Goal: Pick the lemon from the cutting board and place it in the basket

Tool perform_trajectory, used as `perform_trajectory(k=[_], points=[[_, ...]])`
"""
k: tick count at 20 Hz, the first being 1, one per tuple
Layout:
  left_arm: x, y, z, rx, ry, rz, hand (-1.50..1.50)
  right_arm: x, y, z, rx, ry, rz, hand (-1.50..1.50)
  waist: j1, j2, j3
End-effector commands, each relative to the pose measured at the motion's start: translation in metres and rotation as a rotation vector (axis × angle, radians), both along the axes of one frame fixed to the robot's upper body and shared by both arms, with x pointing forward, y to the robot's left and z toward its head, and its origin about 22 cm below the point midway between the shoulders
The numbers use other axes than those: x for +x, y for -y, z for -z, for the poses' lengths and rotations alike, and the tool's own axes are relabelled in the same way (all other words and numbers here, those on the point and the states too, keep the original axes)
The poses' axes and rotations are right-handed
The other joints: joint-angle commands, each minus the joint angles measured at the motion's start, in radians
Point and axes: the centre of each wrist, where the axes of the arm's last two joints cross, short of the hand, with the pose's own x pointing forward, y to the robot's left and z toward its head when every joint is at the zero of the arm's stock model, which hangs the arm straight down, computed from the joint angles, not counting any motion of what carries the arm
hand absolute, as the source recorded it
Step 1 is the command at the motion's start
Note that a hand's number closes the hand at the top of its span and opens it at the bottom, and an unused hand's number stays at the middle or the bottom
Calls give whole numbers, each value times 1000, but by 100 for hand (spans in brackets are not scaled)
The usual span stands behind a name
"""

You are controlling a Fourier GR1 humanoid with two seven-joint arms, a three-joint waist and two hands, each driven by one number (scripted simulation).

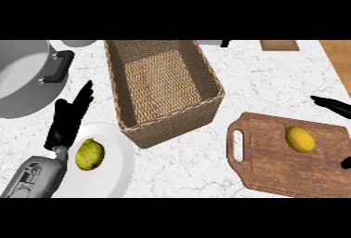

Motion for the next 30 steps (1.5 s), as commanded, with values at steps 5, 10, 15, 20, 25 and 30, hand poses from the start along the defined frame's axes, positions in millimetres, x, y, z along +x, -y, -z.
perform_trajectory(k=[5, 10, 15, 20, 25, 30], points=[[-1, 1, 3, -22, -9, -1, 0, 8, -20, 27, 107, -39, -154, -150, -10, -3, -1], [-1, 3, 0, -6, 1, -1, 0, 21, -31, 28, 93, -50, -151, -150, -9, -3, -1], [1, -3, -6, 13, -4, -18, 0, 24, -38, 44, 60, -93, -154, -150, -3, -1, 0], [-7, -11, -8, -8, -18, -13, 0, 16, -35, 40, 52, -112, -165, -150, -14, -6, -1], [-5, -16, 1, -1, -8, -33, 0, 7, -33, 56, 52, -103, -162, -150, -17, -4, -1], [-11, 8, 0, -3, -8, -14, 0, 18, -48, 69, 47, -114, -154, -150, -9, -2, -1]])
